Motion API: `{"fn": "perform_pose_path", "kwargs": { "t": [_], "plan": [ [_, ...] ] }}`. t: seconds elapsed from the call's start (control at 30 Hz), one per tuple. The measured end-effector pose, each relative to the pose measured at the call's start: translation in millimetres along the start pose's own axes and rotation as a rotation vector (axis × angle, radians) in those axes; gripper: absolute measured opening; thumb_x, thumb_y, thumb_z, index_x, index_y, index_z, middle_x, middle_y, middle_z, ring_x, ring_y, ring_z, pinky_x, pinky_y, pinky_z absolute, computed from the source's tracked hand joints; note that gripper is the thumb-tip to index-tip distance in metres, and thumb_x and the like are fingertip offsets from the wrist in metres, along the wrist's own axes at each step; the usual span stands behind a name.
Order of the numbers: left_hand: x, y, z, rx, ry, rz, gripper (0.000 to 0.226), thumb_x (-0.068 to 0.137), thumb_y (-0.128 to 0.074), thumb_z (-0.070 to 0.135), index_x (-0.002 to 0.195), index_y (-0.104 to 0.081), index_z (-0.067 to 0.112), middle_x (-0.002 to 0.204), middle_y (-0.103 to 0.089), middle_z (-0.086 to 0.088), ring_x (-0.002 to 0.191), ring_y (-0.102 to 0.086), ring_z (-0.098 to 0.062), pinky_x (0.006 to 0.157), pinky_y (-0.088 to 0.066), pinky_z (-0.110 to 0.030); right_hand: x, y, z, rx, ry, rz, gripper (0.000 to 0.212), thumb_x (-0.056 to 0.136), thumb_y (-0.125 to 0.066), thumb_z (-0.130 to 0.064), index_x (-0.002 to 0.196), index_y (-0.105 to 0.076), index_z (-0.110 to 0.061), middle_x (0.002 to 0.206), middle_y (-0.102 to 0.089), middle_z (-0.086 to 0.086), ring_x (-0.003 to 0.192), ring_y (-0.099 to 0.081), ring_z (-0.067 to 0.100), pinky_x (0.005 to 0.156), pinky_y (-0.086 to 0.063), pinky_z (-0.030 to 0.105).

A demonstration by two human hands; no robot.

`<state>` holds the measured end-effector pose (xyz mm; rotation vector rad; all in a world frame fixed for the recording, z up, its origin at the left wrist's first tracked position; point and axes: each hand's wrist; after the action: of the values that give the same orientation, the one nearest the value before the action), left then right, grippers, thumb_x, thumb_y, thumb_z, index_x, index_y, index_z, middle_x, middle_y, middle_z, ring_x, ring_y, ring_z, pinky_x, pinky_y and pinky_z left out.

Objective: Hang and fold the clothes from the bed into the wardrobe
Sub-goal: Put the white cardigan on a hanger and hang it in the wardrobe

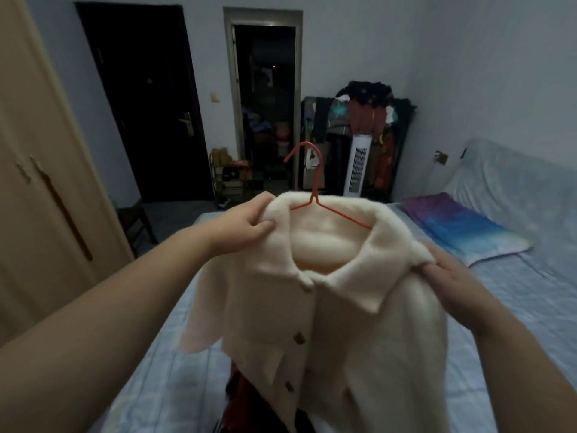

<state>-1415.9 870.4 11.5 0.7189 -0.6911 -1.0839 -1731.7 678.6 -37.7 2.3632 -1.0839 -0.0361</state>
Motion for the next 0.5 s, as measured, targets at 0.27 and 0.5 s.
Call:
{"fn": "perform_pose_path", "kwargs": {
  "t": [0.27,0.5],
  "plan": [
    [-24,36,-9,0.031,-0.081,0.452,0.024,0.089,-0.056,0.034,0.113,-0.057,0.029,0.099,-0.062,0.011,0.087,-0.057,0.002,0.074,-0.042,-0.020,58,-38,-53,-0.002,0.294,0.023,0.058,0.089,-0.055,-0.027,0.142,-0.038,-0.045,0.144,-0.044,-0.013,0.126,-0.047,0.006,0.099,-0.040,0.020],
    [-79,120,14,0.134,-0.039,0.737,0.026,0.087,-0.056,0.031,0.113,-0.058,0.030,0.094,-0.062,0.017,0.085,-0.057,-0.003,0.078,-0.045,-0.022,101,-83,-173,-0.375,0.664,0.138,0.049,0.097,-0.052,-0.042,0.142,-0.034,-0.040,0.127,-0.058,-0.001,0.108,-0.058,0.031,0.089,-0.048,0.049]
  ]
}}
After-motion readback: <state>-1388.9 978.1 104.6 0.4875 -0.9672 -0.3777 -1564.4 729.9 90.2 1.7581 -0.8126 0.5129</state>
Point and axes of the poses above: each hand's wrist, its own x-axis towards the middle knuckle, its own y-axis out of the back of the hand, z = x × y
